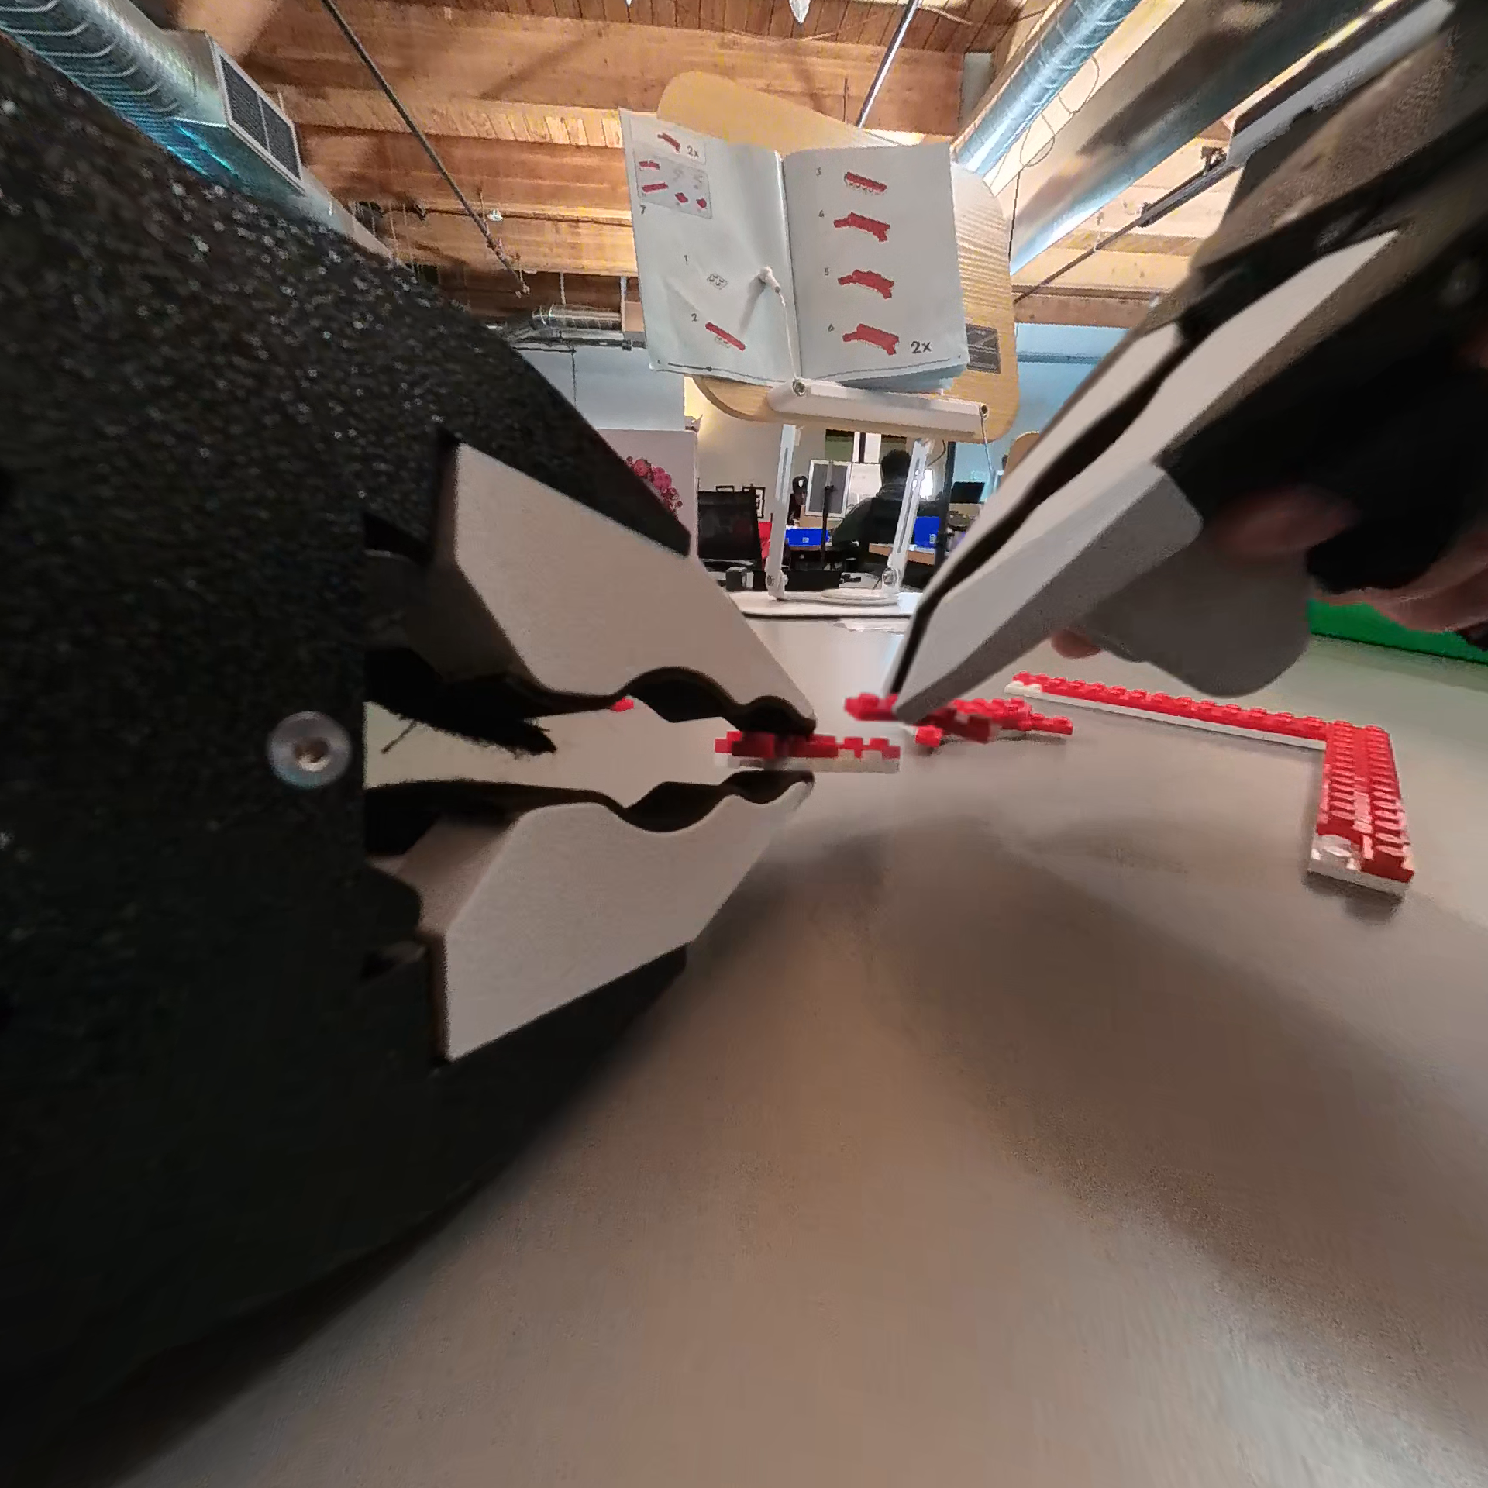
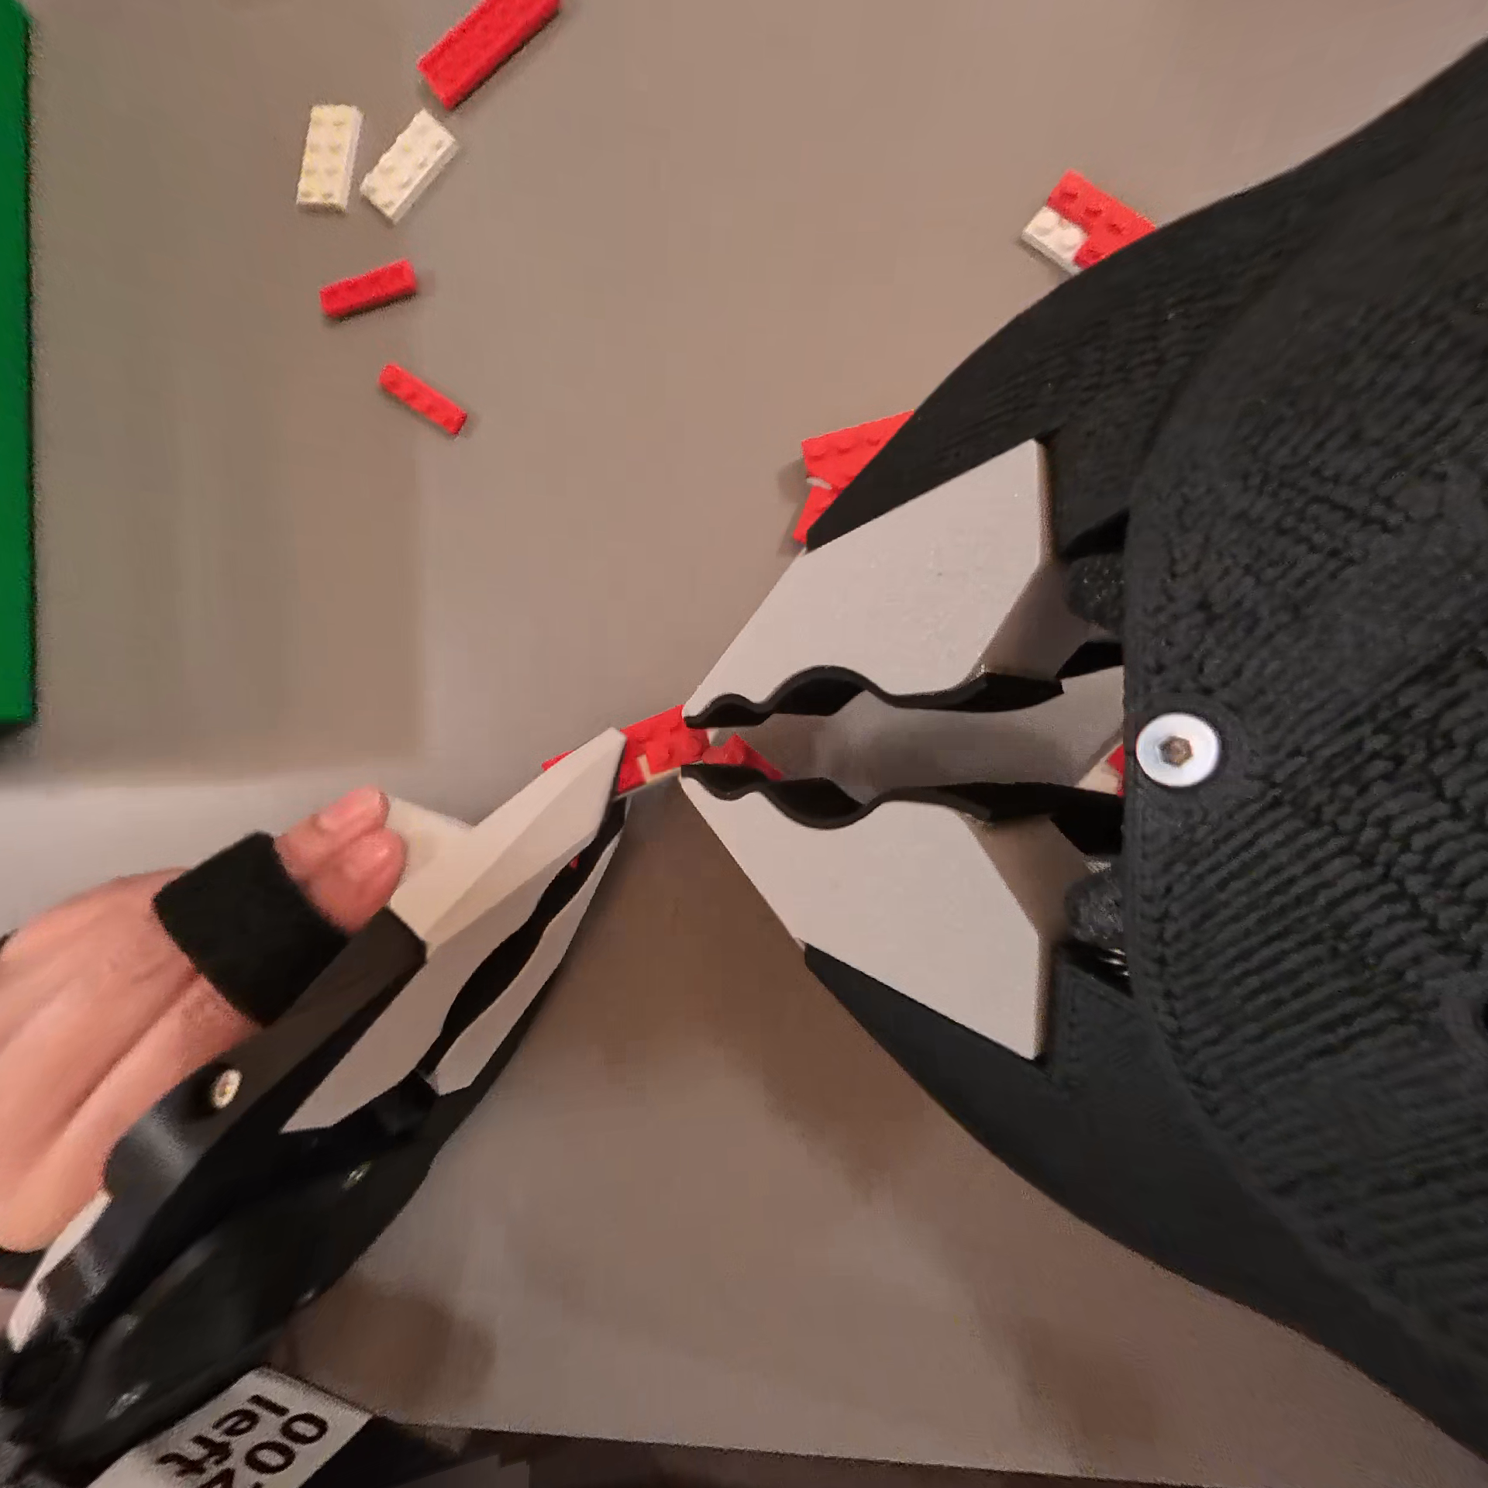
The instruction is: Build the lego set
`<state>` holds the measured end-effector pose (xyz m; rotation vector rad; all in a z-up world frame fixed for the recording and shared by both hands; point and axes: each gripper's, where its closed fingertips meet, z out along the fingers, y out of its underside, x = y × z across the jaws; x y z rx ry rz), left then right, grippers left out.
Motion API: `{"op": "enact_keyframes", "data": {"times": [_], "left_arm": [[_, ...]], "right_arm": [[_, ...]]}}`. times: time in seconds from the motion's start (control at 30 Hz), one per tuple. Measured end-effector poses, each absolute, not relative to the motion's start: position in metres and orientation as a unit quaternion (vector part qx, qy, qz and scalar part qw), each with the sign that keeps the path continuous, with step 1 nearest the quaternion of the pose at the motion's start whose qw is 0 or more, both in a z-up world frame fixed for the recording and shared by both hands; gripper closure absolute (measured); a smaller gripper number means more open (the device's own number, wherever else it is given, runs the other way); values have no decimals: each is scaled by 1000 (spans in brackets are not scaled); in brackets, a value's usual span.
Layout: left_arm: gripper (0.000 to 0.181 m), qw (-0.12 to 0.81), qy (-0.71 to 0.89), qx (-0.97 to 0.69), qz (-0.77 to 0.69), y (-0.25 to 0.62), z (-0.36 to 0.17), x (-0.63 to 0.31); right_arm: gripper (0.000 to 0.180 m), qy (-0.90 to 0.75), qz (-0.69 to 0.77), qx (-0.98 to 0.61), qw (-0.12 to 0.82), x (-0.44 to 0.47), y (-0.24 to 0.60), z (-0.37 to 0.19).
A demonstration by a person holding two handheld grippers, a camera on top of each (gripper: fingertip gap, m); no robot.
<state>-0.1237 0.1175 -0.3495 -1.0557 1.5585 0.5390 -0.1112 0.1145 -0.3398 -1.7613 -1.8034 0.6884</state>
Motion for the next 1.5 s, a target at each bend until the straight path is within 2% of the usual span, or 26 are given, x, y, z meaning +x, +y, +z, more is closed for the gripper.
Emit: {"op": "enact_keyframes", "data": {"times": [0.03, 0.97, 1.13, 1.5], "left_arm": [[174, 558, 661, -446, 228, 117, -350, -123], [174, 544, 689, -431, 211, 108, -359, -117], [174, 538, 693, -429, 214, 107, -360, -117], [174, 537, 695, -431, 207, 106, -361, -116]], "right_arm": [[173, -673, 251, -646, 259, -114, 112, -340], [174, -753, 187, -606, 177, -111, 101, -360], [171, -750, 177, -608, 192, -112, 102, -362], [151, -719, 170, -621, 262, -111, 103, -358]]}}
